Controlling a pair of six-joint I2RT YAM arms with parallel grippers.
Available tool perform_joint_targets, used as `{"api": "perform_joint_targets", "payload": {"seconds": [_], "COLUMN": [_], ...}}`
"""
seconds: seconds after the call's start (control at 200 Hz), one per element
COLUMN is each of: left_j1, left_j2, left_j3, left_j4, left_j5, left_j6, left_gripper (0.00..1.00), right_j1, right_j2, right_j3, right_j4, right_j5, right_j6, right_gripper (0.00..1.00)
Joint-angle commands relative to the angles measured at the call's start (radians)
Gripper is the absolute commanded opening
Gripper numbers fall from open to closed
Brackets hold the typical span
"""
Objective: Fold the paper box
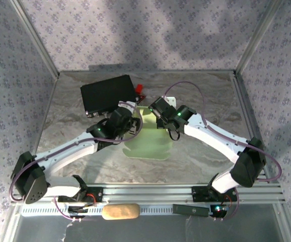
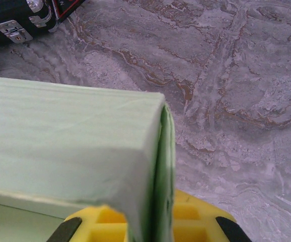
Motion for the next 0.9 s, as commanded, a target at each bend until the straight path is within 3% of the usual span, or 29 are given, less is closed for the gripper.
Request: {"api": "perform_joint_targets", "payload": {"seconds": [0.0,0.155,0.33,0.525,0.894], "left_j1": [0.035,0.135,0.222,0.239,0.241], "left_j2": [-0.069,-0.095,-0.093,-0.087,-0.047], "left_j3": [-0.01,-0.014,-0.045,-0.081,-0.09], "left_j4": [0.008,-0.049,-0.052,-0.017,0.014], "left_j5": [0.126,0.342,0.566,0.621,0.589], "left_j6": [-0.008,-0.026,0.004,0.022,0.038], "left_gripper": [0.48,0.49,0.43,0.4,0.3], "right_j1": [-0.006,-0.013,-0.022,-0.028,-0.028], "right_j2": [0.001,0.0,0.003,0.004,0.007], "right_j3": [0.021,0.021,0.02,0.022,0.02], "right_j4": [-0.001,0.002,0.018,0.024,0.027], "right_j5": [-0.009,-0.027,-0.068,-0.088,-0.094], "right_j6": [-0.009,-0.012,-0.018,-0.024,-0.026], "right_gripper": [0.0,0.0,0.0,0.0,0.0]}}
